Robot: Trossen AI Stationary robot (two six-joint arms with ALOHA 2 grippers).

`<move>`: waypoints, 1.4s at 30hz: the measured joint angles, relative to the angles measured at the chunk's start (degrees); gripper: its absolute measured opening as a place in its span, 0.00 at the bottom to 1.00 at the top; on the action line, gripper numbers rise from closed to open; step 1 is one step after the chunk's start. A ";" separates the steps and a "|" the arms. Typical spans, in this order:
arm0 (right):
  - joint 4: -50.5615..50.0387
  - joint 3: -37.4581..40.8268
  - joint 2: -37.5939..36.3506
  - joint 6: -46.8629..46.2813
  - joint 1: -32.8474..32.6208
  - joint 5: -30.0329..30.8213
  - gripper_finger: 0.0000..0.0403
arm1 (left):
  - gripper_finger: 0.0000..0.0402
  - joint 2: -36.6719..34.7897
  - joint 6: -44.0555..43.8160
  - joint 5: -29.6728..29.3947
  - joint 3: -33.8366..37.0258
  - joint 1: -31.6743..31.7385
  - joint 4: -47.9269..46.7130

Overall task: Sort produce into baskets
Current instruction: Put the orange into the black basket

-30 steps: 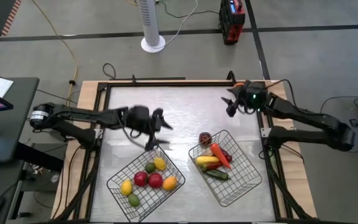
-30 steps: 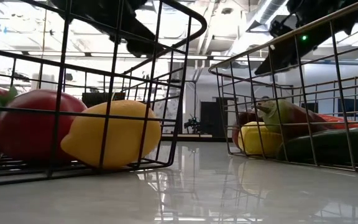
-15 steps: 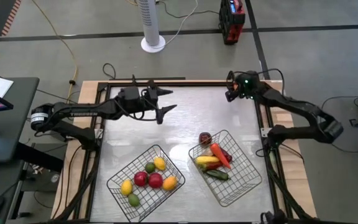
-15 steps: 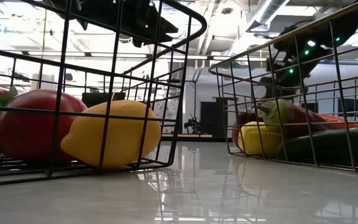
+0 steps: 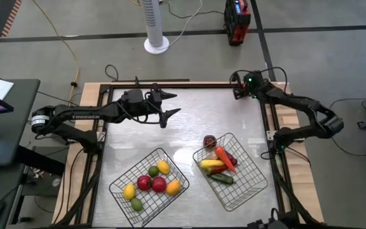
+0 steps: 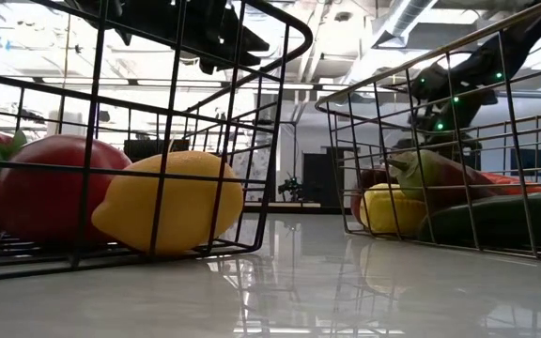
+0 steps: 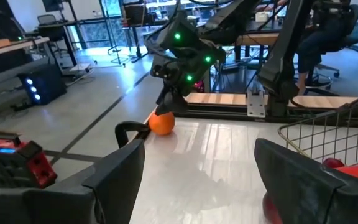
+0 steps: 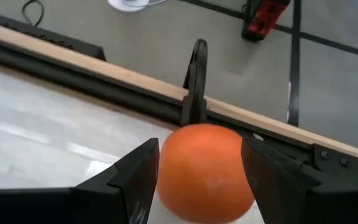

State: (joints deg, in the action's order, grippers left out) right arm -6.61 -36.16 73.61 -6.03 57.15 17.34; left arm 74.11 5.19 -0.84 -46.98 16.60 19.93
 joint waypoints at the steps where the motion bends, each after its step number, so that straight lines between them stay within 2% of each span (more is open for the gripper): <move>1: 0.93 0.00 0.61 -0.30 -0.17 0.72 0.63 | 0.73 0.00 -0.02 -0.02 0.00 0.00 0.02; 4: 2.48 0.00 3.01 -1.66 0.21 0.73 0.63 | 0.73 0.00 0.10 -0.02 0.02 0.00 0.00; 6: 3.05 -0.01 4.86 -2.16 0.57 -1.57 0.63 | 0.73 0.00 0.11 -0.02 0.01 0.00 -0.05; 9: 3.20 -0.18 6.13 -4.79 0.47 -16.19 0.63 | 0.73 -0.06 0.13 -0.04 0.02 0.00 -1.42; 12: 4.85 0.16 5.60 -4.70 -2.39 -31.61 0.63 | 0.73 -0.39 0.63 -0.95 0.07 0.00 -2.75; 14: 7.10 -0.05 3.05 -4.64 -5.49 -37.55 0.63 | 0.73 -0.62 1.20 -1.91 0.07 0.00 -4.16; 15: 7.80 -0.08 1.75 -4.38 -7.25 -38.25 0.63 | 0.73 -0.78 1.20 -2.14 0.07 0.00 -5.09; 20: 7.46 -0.06 -6.50 -4.16 -14.78 -33.67 0.63 | 0.73 -0.94 1.20 -2.20 0.07 0.00 -8.28; 27: -6.75 -0.04 -12.84 -4.49 -21.69 -32.39 0.63 | 0.73 -0.80 3.14 -0.10 0.07 0.00 -13.53; 30: -14.71 -1.06 -12.79 -4.48 -23.67 -31.62 0.63 | 0.73 0.20 3.15 0.15 0.07 0.00 -12.99; 34: -22.99 -3.58 -11.11 -4.45 -25.36 -27.11 0.63 | 0.73 3.00 2.46 1.56 -0.03 0.08 -11.16; 42: -36.80 -9.19 -7.51 -3.14 -26.51 -26.28 0.63 | 0.73 13.16 1.09 11.55 -1.54 0.14 -10.83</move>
State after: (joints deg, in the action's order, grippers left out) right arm -43.41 -45.36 66.09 -9.18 30.64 -8.94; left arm 87.26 6.28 10.70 -48.52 16.74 9.10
